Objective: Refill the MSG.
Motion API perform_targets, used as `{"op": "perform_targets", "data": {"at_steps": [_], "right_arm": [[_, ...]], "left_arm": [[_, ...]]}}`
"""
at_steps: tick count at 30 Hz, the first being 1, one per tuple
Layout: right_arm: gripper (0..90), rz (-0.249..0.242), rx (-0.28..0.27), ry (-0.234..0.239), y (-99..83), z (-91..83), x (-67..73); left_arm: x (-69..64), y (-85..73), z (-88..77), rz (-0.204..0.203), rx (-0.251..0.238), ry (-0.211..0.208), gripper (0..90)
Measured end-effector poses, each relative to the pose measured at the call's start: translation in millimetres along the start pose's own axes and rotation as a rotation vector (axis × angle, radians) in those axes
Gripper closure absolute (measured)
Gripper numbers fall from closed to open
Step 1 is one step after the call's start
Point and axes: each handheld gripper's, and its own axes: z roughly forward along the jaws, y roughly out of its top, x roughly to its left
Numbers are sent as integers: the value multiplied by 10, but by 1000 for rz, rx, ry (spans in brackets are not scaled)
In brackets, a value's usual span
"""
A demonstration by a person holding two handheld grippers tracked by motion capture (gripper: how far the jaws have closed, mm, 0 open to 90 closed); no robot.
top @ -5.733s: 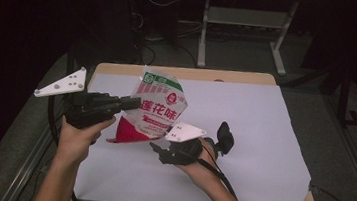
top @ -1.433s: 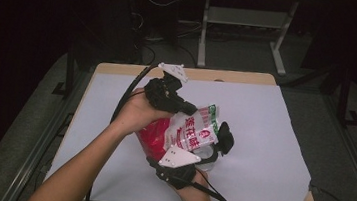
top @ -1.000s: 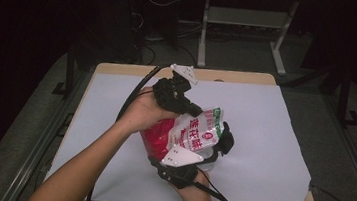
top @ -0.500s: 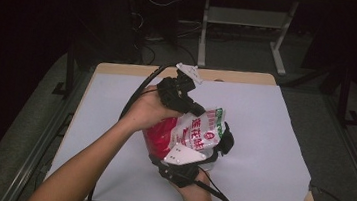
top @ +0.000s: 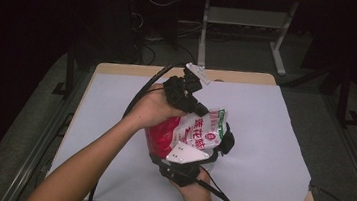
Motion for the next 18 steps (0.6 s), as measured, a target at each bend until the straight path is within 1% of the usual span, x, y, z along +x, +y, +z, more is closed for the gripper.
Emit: {"op": "perform_targets", "data": {"at_steps": [3,9,18], "right_arm": [[769,3,-4,-2,2,-2,-3],[769,1,-8,1,1,1,3],[769,3,-11,-3,1,0,2]], "left_arm": [[0,20,8,10,16,3,900],[-17,38,40,14,36,8,900],[-16,60,57,18,40,5,900]]}}
